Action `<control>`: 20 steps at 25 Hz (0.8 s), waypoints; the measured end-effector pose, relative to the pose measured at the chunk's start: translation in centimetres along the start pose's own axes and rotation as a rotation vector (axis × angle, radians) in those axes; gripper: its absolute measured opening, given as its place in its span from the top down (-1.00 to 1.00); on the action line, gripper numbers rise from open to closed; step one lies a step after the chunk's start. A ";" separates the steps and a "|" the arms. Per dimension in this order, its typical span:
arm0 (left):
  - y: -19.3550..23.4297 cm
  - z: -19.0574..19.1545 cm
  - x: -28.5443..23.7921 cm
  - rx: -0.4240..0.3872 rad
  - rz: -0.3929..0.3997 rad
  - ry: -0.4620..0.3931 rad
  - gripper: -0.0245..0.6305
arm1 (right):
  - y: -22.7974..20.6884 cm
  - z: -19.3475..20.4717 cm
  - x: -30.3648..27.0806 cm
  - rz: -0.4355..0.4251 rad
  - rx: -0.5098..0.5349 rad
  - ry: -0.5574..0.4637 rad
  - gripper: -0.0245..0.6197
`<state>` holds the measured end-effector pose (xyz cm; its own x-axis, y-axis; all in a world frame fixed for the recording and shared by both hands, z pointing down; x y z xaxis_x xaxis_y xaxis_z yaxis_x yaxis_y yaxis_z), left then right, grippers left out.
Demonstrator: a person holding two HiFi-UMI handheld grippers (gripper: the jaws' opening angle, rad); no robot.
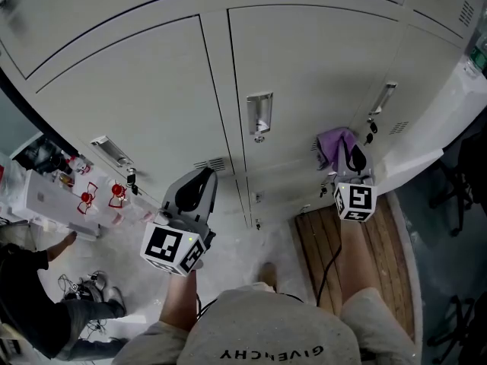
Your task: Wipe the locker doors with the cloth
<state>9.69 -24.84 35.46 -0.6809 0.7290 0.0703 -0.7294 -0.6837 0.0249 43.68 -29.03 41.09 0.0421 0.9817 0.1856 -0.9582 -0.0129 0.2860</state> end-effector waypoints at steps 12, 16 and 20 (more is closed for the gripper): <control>2.9 1.7 4.3 -0.003 -0.093 0.001 0.87 | 2.1 -4.0 2.6 0.070 -0.120 -0.049 0.76; 4.3 1.2 6.8 -0.016 -0.146 -0.016 0.87 | 5.4 -6.0 3.5 0.002 -0.161 -0.060 0.76; 5.5 0.9 9.2 -0.005 -0.179 -0.030 0.87 | 9.1 -7.6 4.7 -0.076 -0.201 -0.062 0.76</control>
<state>-0.50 -21.90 37.11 -0.5377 0.8378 0.0951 -0.8393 -0.5426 0.0350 33.03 -23.10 37.40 0.1278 0.9647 0.2303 -0.9885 0.1050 0.1089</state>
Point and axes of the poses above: the fingertips, and each gripper's own axes: x backward along the fingers, y to its left, z out of its underside, the point moved 3 cm from there along x, backward along the fingers, and after that the axes turned 1 degree about -y, right-handed, at the moved point
